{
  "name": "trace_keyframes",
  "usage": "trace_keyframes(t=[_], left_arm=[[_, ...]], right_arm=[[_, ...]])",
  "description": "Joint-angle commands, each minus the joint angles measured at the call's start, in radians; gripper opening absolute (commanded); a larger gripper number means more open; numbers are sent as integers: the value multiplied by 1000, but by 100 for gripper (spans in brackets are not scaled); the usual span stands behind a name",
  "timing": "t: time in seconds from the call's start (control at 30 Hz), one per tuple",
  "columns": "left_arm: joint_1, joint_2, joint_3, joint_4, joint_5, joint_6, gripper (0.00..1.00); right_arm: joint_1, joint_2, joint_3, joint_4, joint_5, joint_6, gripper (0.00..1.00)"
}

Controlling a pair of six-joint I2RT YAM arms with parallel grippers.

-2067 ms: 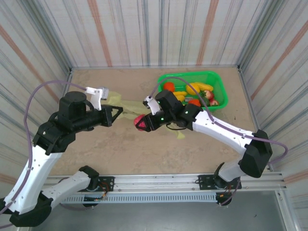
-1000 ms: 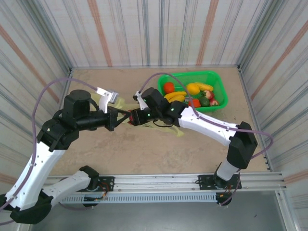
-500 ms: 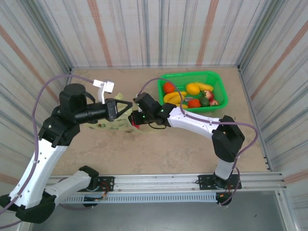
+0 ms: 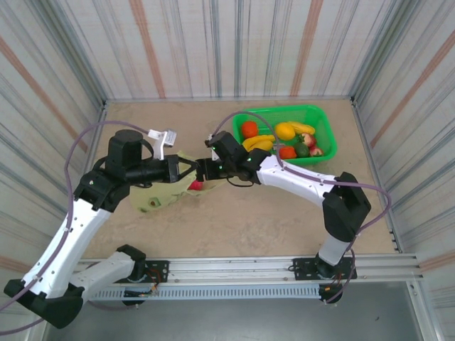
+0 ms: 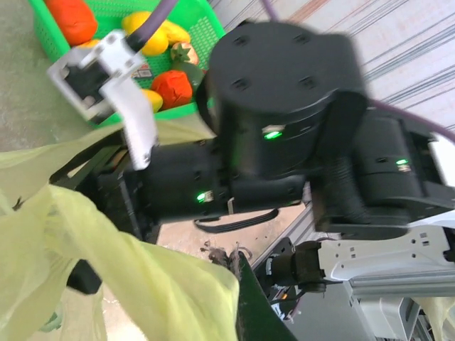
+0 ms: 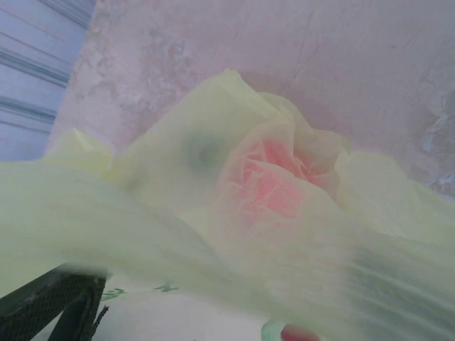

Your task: Place the fake fruits into the plastic bag and tie a complex knot

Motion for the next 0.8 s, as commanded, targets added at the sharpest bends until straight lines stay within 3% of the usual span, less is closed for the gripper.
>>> trace_keyframes(t=[0.0, 0.13, 0.4, 0.53, 0.67, 0.77], left_arm=[[8, -21, -22, -17, -11, 28, 0], [8, -21, -21, -52, -82, 44, 0], [11, -3, -17, -52, -168, 27, 0], [16, -20, -1, -60, -177, 39, 0], [30, -23, 23, -77, -169, 54, 0], [31, -17, 32, -88, -166, 66, 0]], right_arm=[[-25, -49, -26, 26, -80, 21, 80], [-41, -81, -19, 68, -239, 47, 70], [-51, -205, -21, -29, -253, 7, 52], [-65, -292, -41, -55, -249, -26, 51], [-140, -330, -32, -117, -217, -64, 55], [-213, -302, -16, -185, -111, -120, 66]])
